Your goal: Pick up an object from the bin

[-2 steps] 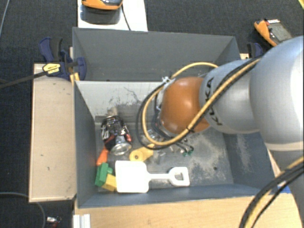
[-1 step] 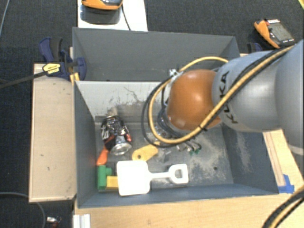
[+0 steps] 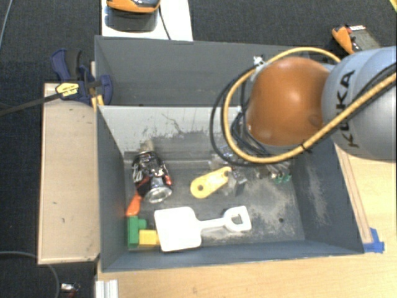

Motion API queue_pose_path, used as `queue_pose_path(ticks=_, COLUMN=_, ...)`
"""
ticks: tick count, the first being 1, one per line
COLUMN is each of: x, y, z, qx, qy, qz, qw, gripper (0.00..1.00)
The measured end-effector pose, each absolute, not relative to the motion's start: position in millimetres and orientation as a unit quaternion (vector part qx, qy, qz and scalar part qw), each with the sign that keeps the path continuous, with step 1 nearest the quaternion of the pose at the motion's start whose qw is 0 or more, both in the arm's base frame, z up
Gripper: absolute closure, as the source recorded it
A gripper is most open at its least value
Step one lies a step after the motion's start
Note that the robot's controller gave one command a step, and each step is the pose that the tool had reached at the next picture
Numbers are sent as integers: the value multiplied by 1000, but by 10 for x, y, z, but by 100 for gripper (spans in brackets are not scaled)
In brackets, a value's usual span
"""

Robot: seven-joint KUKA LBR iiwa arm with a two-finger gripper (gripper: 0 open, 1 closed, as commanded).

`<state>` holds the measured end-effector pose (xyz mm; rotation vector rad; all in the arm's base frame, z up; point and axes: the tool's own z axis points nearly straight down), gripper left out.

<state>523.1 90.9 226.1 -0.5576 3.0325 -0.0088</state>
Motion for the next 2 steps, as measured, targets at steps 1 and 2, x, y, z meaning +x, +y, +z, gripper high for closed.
queue_pose_path(ticks=1, x=5231, y=909, z=2261, qx=-181, qy=983, qz=-3, qw=29, gripper=100)
queue_pose_path(ticks=2, x=5231, y=910, z=2261, qx=-181, qy=983, qz=-3, qw=29, gripper=100)
